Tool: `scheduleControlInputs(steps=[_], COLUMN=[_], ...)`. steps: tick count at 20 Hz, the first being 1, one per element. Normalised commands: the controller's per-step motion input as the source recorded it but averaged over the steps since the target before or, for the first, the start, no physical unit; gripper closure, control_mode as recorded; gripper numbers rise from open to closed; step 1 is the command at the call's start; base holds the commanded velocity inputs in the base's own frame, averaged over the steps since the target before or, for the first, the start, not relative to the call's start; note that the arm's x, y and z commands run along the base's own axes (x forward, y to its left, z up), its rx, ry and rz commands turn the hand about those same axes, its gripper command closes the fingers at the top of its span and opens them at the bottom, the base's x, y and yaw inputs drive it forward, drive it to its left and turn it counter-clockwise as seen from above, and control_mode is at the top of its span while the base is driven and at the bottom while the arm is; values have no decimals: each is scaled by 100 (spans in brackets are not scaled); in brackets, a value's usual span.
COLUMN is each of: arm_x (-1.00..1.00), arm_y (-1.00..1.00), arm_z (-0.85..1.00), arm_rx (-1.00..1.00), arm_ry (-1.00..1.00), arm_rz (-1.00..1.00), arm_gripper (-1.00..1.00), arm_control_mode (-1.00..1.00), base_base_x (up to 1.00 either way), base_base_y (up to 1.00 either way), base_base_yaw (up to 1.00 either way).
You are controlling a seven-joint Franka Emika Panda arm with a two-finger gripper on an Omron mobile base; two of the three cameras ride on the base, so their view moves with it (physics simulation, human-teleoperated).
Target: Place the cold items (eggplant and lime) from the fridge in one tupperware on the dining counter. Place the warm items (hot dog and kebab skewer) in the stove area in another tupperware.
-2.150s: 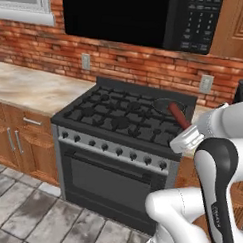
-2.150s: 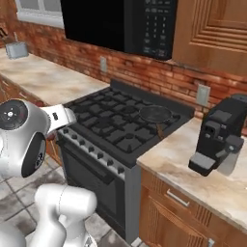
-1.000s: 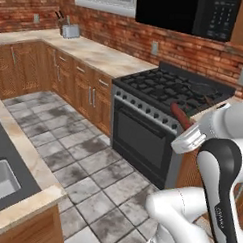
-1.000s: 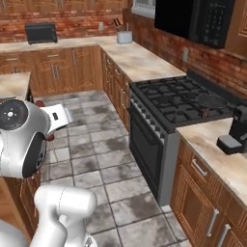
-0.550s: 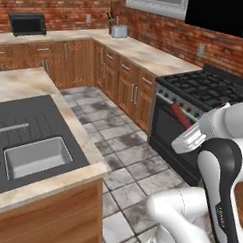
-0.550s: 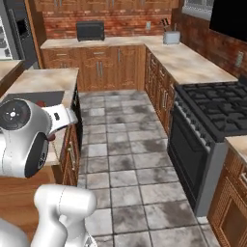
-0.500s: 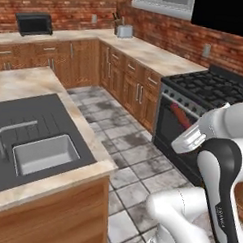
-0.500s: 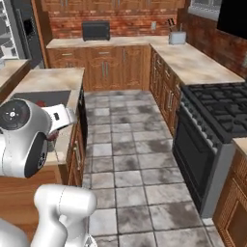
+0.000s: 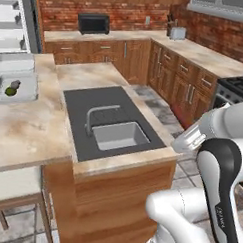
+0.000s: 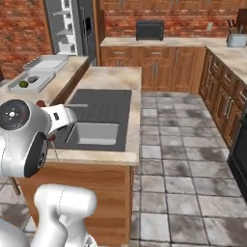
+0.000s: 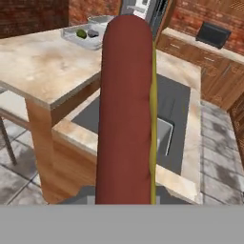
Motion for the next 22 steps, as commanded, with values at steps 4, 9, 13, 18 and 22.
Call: scheduleControlInputs(steps=[4, 9, 13, 18, 22], arm_x=[0, 0, 0, 0, 0], arm_y=[0, 0, 0, 0, 0], arm_z=[0, 0, 0, 0, 0], arm_rx=[0, 0, 0, 0, 0], arm_ry=[0, 0, 0, 0, 0], arm_rz=[0, 0, 0, 0, 0], arm_gripper=[100, 100, 100, 100, 100], arm_control_mode=[100, 100, 100, 100, 100], base_base_x=[-40, -39, -41, -24, 6], base_base_y=[94, 97, 97, 100, 100], base_base_yaw=[29, 27, 27, 23, 6])
